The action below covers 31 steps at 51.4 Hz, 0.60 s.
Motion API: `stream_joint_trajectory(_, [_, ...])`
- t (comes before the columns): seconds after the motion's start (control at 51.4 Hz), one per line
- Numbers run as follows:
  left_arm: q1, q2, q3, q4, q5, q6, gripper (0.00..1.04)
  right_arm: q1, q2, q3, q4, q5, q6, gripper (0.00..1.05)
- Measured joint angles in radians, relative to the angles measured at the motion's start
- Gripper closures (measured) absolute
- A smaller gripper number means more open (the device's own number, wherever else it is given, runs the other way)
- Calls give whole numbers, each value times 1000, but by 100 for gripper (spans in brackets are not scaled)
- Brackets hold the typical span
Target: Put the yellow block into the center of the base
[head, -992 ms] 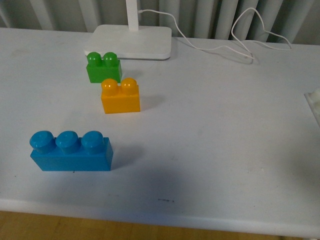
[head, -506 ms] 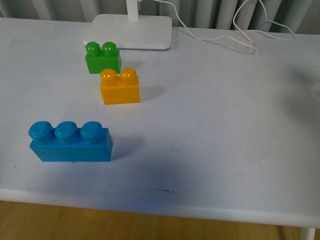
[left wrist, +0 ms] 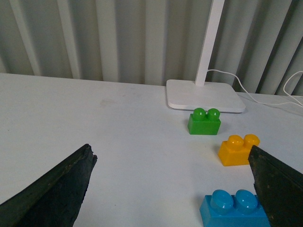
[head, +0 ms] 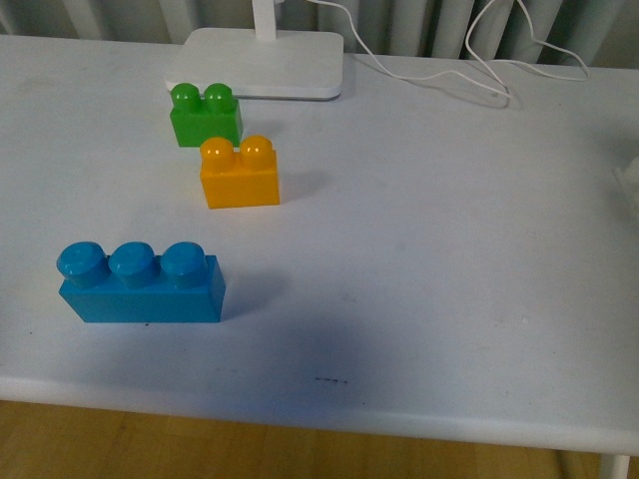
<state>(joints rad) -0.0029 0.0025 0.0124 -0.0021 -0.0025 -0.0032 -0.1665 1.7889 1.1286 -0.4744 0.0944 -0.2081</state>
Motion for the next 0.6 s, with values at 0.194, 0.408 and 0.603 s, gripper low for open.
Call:
stream_joint_trajectory(0.194, [0,0,0,0,0,0,6,3,27,1,-11,-38,80,9])
stream_joint_trajectory(0.408, [0,0,0,0,0,0,6,8,51,12,-8,-41,165,9])
stream_joint_trajectory(0.603, [0,0,0,0,0,0,6,10,66,23,-10,-54,251,9])
